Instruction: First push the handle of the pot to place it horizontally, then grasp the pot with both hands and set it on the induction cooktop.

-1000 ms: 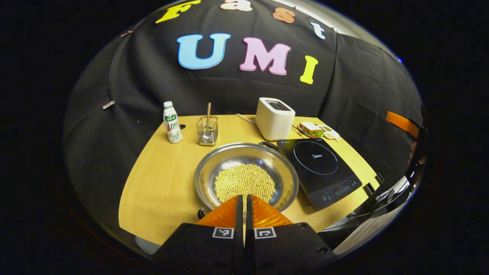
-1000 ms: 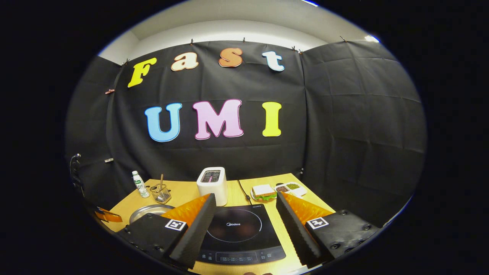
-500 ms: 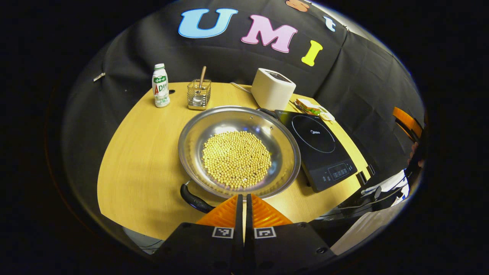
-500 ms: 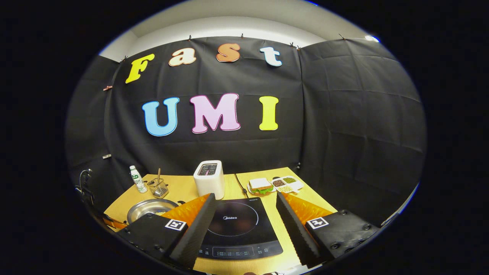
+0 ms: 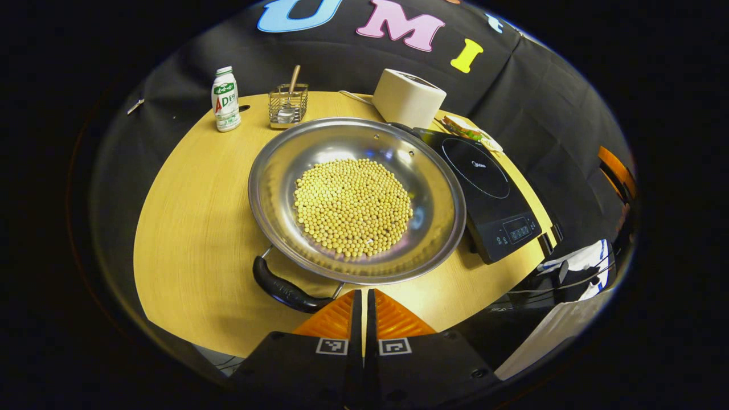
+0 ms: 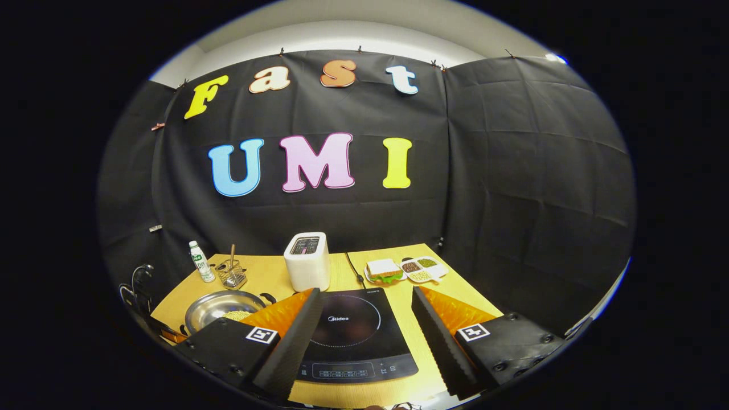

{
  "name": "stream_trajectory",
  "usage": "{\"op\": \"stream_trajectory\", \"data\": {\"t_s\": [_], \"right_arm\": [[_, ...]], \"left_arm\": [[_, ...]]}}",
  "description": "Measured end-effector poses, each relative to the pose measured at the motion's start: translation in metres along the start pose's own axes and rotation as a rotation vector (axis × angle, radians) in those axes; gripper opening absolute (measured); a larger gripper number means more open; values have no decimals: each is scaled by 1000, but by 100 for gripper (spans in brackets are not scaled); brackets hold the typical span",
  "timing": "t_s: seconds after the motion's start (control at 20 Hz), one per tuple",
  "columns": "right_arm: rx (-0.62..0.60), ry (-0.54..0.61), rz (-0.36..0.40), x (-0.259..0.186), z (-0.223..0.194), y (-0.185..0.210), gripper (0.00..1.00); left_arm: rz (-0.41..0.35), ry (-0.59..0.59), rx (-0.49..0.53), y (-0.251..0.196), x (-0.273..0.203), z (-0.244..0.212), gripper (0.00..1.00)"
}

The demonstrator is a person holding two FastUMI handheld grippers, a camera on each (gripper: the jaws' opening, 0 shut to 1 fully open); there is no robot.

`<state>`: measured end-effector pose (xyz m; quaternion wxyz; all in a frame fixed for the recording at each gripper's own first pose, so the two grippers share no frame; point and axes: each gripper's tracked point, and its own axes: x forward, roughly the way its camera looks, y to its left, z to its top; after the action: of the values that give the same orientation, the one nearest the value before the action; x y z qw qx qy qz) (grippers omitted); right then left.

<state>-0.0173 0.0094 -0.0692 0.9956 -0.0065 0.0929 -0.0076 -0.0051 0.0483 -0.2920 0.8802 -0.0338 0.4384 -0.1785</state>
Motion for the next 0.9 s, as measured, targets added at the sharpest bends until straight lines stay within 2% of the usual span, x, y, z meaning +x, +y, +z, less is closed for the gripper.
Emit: {"op": "stream_trajectory", "data": {"t_s": [0.3,0.9], "right_arm": [[-6,-3,2,2,3,5,98],[-9,20,-13,7,-3,3,99]], "left_arm": [[22,31,60,9,4,2,5],[96,38,6,51,4,9,5]]}}
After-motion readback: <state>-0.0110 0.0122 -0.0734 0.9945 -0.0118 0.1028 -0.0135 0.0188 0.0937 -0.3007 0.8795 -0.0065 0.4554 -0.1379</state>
